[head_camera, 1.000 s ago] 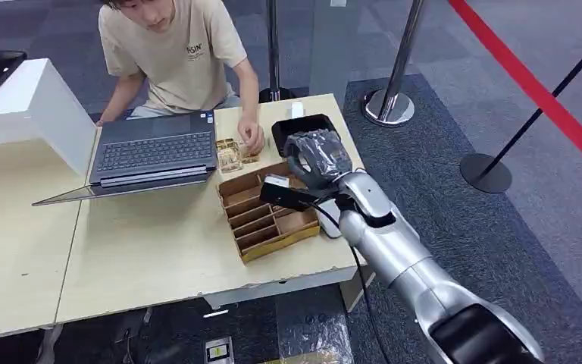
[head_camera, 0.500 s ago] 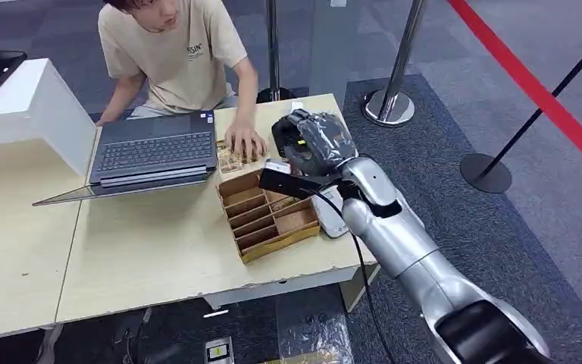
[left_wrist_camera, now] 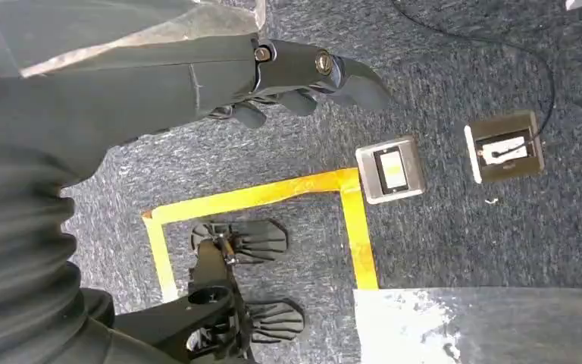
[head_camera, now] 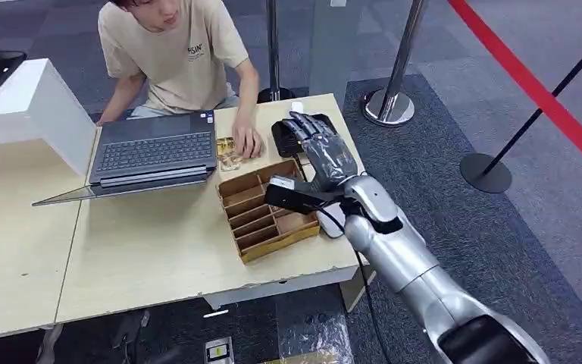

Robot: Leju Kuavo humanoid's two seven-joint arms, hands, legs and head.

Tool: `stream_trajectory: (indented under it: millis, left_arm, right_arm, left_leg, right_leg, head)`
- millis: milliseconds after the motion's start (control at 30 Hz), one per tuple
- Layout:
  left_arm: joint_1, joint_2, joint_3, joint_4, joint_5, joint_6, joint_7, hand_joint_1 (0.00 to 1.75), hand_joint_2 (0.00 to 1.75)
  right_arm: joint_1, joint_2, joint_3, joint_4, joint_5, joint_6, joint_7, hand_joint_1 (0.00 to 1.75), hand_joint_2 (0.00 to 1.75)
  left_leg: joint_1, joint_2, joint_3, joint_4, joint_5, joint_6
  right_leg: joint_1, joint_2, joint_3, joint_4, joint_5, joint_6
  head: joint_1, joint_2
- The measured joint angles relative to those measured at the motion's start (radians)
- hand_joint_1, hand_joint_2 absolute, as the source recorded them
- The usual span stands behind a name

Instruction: Pass the card to the sensor for recognition and then transmit it.

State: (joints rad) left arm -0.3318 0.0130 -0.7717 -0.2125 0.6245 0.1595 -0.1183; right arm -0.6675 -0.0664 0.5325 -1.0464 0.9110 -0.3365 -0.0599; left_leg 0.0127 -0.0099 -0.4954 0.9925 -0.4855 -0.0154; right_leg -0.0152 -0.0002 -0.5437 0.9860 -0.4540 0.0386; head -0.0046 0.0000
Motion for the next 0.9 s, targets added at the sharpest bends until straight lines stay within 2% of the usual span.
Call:
stream_trajectory:
  millis: [167, 333, 367, 533, 767, 900]
  left_arm:
    - [0.013, 0.007, 0.009, 0.000, 0.001, 0.000, -0.019, 0.00, 1.75]
    - [0.042, 0.023, 0.021, 0.000, 0.008, 0.002, -0.060, 0.00, 1.75]
    - [0.049, 0.026, 0.024, 0.000, 0.008, 0.002, -0.065, 0.00, 1.75]
    - [0.065, 0.035, 0.035, 0.000, 0.011, 0.005, -0.071, 0.00, 1.75]
    - [0.092, 0.049, 0.053, 0.001, 0.028, 0.022, -0.108, 0.00, 1.75]
    - [0.111, 0.055, 0.066, 0.002, 0.037, 0.033, -0.120, 0.00, 1.75]
  right_arm:
    - [0.027, -0.001, -0.003, -0.041, -0.026, -0.003, 0.015, 0.00, 1.75]
    - [0.089, 0.006, -0.031, -0.132, -0.133, -0.046, 0.026, 0.00, 1.75]
    - [0.099, 0.007, -0.035, -0.151, -0.137, -0.046, 0.029, 0.00, 0.00]
    - [0.135, 0.008, -0.054, -0.232, -0.161, -0.047, 0.041, 0.00, 0.00]
    - [0.220, 0.013, -0.093, -0.379, -0.351, -0.082, 0.045, 0.00, 0.00]
    - [0.257, 0.013, -0.120, -0.483, -0.446, -0.084, 0.080, 0.00, 0.00]
  left_leg:
    - [0.000, 0.000, 0.000, 0.000, 0.000, 0.000]
    - [0.000, 0.000, 0.000, 0.000, 0.000, 0.000]
    - [0.000, 0.001, -0.001, 0.000, 0.000, 0.000]
    - [0.000, 0.000, -0.001, 0.000, 0.000, 0.000]
    - [0.000, 0.000, -0.001, 0.000, 0.000, 0.000]
    - [0.000, 0.001, -0.001, 0.000, 0.000, 0.000]
  right_leg:
    - [0.000, 0.000, 0.000, 0.000, 0.000, 0.000]
    - [0.000, 0.000, 0.000, 0.000, 0.000, 0.000]
    - [0.000, 0.000, -0.001, 0.000, 0.000, 0.000]
    - [0.000, 0.000, -0.001, 0.000, 0.000, 0.000]
    - [0.000, 0.000, -0.001, 0.000, 0.000, 0.000]
    - [0.000, 0.000, -0.002, 0.000, 0.000, 0.000]
  head:
    - [0.000, 0.000]
    - [0.000, 0.000]
    - [0.000, 0.000]
    - [0.000, 0.000]
    - [0.000, 0.000]
    - [0.000, 0.000]
